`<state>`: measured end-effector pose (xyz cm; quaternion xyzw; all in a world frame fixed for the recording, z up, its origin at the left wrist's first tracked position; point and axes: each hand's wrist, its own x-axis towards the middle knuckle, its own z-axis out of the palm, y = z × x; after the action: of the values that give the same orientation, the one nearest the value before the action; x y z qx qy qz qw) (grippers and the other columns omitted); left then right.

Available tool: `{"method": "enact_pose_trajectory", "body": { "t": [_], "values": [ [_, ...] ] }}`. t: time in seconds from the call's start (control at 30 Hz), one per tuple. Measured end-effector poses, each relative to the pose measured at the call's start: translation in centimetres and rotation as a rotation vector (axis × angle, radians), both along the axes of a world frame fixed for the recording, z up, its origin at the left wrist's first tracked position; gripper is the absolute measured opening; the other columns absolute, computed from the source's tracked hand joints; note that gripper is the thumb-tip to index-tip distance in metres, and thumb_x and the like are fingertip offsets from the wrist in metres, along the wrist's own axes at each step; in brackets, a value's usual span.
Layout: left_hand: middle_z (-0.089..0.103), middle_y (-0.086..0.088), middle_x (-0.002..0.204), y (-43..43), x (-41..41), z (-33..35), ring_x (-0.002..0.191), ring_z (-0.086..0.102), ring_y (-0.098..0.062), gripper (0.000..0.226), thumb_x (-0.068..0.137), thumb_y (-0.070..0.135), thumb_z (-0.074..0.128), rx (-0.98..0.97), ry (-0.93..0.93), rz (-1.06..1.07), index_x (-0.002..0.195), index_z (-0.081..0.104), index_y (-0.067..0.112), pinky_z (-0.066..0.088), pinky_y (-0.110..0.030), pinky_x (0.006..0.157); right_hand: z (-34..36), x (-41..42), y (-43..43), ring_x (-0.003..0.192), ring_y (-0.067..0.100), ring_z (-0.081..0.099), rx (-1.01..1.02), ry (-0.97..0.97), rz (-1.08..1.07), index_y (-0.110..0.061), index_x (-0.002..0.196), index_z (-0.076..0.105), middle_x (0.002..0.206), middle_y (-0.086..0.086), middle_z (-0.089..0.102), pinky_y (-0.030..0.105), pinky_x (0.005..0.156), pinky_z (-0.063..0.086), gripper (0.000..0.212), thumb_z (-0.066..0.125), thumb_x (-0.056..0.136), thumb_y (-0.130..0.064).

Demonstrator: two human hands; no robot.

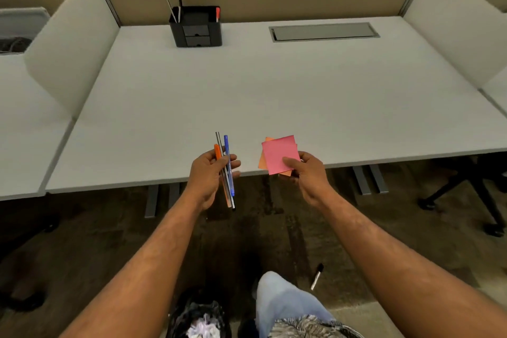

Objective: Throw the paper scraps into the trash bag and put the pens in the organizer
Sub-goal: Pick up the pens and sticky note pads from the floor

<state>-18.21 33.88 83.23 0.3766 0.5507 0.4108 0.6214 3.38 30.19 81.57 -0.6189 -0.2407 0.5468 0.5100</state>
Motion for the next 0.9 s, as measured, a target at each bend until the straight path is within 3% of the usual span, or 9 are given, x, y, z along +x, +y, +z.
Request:
{"method": "enact_pose_trajectory", "body": {
  "t": [0.07,0.23,0.4,0.5,0.73,0.83,0.9],
  "values": [
    [0.071,-0.006,0.103,2.1,-0.3,0.0,0.088,0.074,-0.018,0.024,0.100,0.013,0.051,0.012,0.007,-0.007,0.121,0.060,0.006,0.061,-0.029,0.069,-0.3,-0.3,2.7,0.109,0.028,0.063,0.002,0.002,0.006,-0.003,0.131,0.051,0.125,0.010,0.060,0.041,0.088,0.060,0.044,0.067,0.091,-0.013],
    [0.071,-0.008,0.103,8.7,-1.0,-0.2,0.090,0.073,-0.021,0.015,0.100,0.011,0.051,0.022,0.007,0.050,0.111,0.060,0.010,0.062,-0.032,0.072,-0.7,-0.6,10.3,0.097,0.026,0.066,0.041,0.022,0.054,-0.004,0.119,0.057,0.110,0.010,0.064,0.037,0.079,0.061,0.031,0.066,0.090,-0.007],
    [0.071,-0.010,0.101,16.8,-1.6,-1.0,0.086,0.074,-0.019,0.020,0.099,0.007,0.053,0.005,0.009,0.074,0.117,0.059,0.003,0.061,-0.031,0.069,-1.4,-0.6,19.0,0.086,0.024,0.065,0.040,0.074,0.087,-0.002,0.106,0.060,0.101,0.013,0.065,0.035,0.076,0.061,0.017,0.064,0.089,-0.002],
    [0.070,-0.011,0.102,21.4,-1.5,-1.0,0.089,0.073,-0.022,0.025,0.098,0.006,0.053,-0.018,0.004,0.114,0.122,0.058,0.000,0.061,-0.031,0.068,-1.3,-0.5,23.9,0.087,0.024,0.067,0.027,0.097,0.107,0.002,0.114,0.058,0.106,0.015,0.066,0.035,0.074,0.061,0.025,0.063,0.090,0.001],
    [0.071,-0.014,0.105,29.0,-1.4,-0.6,0.089,0.074,-0.024,0.023,0.098,0.006,0.053,-0.022,0.008,0.170,0.119,0.059,-0.001,0.062,-0.033,0.069,-0.9,0.0,34.6,0.101,0.030,0.067,0.060,0.157,0.141,-0.008,0.130,0.049,0.121,0.015,0.065,0.035,0.070,0.062,0.046,0.058,0.089,0.010],
    [0.071,-0.015,0.105,31.6,-1.6,-0.6,0.090,0.074,-0.025,0.023,0.098,0.006,0.054,-0.033,0.002,0.200,0.118,0.060,-0.001,0.061,-0.032,0.067,-0.1,0.0,39.1,0.103,0.029,0.066,0.062,0.143,0.158,-0.010,0.128,0.048,0.121,0.013,0.064,0.035,0.068,0.061,0.045,0.055,0.089,0.011],
    [0.072,-0.016,0.105,33.1,-1.6,-0.7,0.089,0.074,-0.026,0.022,0.097,0.006,0.055,-0.042,-0.005,0.208,0.117,0.061,0.000,0.061,-0.032,0.067,0.6,-0.1,41.9,0.099,0.026,0.067,0.073,0.120,0.190,-0.011,0.117,0.053,0.115,0.010,0.065,0.035,0.068,0.061,0.034,0.053,0.089,0.010]
  ]
}}
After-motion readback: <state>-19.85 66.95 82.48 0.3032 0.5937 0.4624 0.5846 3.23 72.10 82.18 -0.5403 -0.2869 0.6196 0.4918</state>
